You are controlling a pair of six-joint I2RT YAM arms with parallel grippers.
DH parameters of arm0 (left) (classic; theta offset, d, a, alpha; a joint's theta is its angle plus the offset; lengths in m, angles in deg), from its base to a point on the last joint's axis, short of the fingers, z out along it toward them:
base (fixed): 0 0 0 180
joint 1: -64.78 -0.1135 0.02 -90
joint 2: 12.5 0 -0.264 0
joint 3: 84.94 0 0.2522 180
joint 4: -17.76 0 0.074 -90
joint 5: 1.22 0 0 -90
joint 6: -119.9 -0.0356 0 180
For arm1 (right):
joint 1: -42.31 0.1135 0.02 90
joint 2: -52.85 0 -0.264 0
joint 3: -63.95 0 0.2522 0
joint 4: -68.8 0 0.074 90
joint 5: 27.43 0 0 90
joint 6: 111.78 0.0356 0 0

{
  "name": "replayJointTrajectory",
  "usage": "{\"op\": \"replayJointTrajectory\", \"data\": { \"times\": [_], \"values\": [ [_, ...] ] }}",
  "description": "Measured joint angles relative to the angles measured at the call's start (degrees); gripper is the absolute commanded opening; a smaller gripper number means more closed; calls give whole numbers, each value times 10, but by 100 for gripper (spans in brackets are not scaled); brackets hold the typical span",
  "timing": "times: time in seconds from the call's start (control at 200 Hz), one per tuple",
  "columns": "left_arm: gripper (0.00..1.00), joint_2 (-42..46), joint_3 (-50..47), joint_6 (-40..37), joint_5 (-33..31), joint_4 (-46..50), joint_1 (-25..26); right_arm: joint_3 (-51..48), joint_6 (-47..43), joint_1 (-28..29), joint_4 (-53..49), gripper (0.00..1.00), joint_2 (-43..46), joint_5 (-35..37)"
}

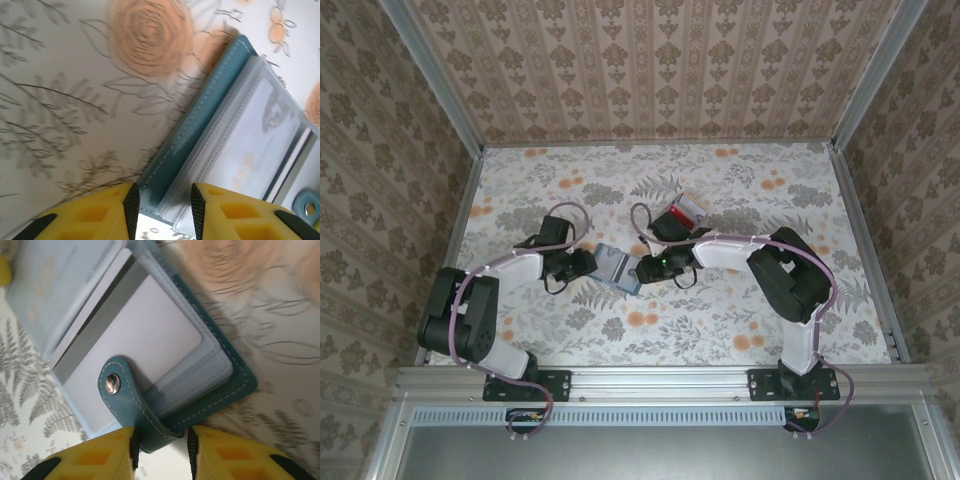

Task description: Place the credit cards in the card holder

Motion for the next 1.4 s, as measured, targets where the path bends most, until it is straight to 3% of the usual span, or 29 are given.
{"op": "replayJointTrajectory", "data": {
  "times": [0.305, 0.5, 0.66, 0.83, 1.04, 1.4],
  "values": [
    [36, 32, -14, 38, -25, 32, 83, 0, -13, -53, -15, 34, 19, 0],
    [39, 86, -6, 38, -47, 96, 75, -6, -28, -95, -18, 39, 93, -1],
    [40, 82, 63, 25, -57, 108, 52, 8, -46, -151, -21, 42, 135, -1],
    [40, 12, 164, 14, -49, 78, 57, 49, -72, -190, -44, 45, 136, 28],
    [40, -95, 275, 12, -32, 49, 103, 108, -110, -225, -75, 48, 123, 52],
    [40, -271, 395, 13, 2, 15, 140, 228, -197, -250, -200, 48, -6, 45]
  ]
}}
